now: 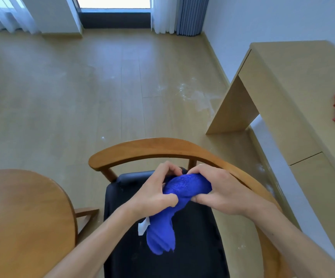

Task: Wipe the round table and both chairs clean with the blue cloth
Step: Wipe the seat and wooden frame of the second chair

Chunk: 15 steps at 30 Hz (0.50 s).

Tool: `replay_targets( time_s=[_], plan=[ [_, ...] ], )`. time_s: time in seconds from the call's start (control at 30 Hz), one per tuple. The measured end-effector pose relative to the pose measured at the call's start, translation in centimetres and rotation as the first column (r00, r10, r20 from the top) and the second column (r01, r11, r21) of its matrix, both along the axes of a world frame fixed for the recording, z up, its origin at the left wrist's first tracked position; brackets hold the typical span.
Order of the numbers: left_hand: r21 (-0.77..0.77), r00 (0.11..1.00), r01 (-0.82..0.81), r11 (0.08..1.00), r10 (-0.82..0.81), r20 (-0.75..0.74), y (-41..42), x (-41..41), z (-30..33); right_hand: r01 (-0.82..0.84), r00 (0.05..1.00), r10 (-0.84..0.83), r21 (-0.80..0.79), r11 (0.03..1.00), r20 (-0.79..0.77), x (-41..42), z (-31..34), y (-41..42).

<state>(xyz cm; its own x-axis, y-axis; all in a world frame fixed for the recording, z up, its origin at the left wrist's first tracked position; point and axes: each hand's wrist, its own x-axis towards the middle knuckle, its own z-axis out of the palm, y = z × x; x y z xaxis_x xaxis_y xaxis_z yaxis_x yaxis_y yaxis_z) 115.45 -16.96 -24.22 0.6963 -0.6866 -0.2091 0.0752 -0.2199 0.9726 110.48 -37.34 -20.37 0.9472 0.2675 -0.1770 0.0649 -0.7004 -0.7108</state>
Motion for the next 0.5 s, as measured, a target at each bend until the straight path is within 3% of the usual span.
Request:
replay_targets(
  time_s=[0.13,0.27,0.5],
  plan=[
    [0.198,0.998,0.041,0.979,-0.050,0.041,2.4,-0.3,-2.5,0.136,0.981,-0.122,0.084,0.987,-0.152,-0.4,-1.8,0.3],
    [0.343,0.991,0.118,0.932,-0.132,0.020,3.4,-2.0,-5.8,0.287,0.934,-0.265,0.060,0.956,-0.239,-0.6,-5.0,0.6],
    [0.439,0.965,0.118,0.891,0.001,-0.263,3.5,-3.0,-13.0,0.535,0.768,-0.523,-0.080,0.841,-0.370,-0.6,-13.6,0.9]
  ],
)
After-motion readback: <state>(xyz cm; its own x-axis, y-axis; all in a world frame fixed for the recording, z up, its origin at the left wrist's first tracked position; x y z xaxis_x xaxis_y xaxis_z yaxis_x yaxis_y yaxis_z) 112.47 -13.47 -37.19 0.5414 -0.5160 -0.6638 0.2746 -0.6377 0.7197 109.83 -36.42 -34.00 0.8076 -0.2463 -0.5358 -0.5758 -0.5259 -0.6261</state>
